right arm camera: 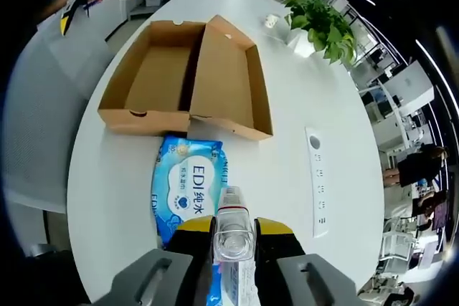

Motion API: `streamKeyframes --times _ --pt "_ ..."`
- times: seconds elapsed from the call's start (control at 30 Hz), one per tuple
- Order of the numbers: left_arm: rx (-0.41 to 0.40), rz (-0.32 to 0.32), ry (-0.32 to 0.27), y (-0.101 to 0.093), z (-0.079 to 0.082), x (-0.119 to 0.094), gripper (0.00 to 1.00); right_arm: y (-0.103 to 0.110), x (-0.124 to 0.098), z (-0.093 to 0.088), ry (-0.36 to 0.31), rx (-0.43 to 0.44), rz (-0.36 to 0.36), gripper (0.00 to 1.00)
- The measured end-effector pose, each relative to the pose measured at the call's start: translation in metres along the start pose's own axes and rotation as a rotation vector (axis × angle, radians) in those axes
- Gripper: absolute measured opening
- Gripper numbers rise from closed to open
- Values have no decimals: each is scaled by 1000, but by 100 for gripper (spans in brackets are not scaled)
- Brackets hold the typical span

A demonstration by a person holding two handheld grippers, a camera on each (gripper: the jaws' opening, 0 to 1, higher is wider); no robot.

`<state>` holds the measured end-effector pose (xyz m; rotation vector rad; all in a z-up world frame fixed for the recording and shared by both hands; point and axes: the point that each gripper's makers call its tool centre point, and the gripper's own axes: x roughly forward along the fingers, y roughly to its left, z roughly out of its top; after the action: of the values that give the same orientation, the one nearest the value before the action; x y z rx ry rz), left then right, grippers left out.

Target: Operate the shoe box by opening the lid, removing the specified soft item, and placing it in the target area until the item is outside and the box remains undamaged.

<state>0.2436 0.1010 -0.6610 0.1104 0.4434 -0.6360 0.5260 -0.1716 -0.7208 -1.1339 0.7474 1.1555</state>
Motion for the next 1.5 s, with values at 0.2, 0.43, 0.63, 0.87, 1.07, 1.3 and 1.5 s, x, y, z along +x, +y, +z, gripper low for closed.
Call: streamKeyframes --times 0.2,0.43,0.63,0.87,1.07,1.3,1.5 --pt "-1 12 8 2 -2 0 100 -7 12 -2 20 -6 14 17" --pt "-5 23 14 5 -3 1 100 -14 24 -5 48 -17 29 17" --pt "-6 25 16 6 -4 1 100 -15 37 -4 67 -30 47 17" --pt "-18 29 14 9 -5 1 100 -11 48 -4 88 -45 77 17" --pt "-26 35 10 11 -6 1 100 -11 52 -4 104 -50 92 17" --pt "-25 49 3 13 -5 0 99 -7 58 -1 107 -62 115 17" --pt "-23 52 8 13 -5 0 99 -7 59 -2 125 -68 129 17"
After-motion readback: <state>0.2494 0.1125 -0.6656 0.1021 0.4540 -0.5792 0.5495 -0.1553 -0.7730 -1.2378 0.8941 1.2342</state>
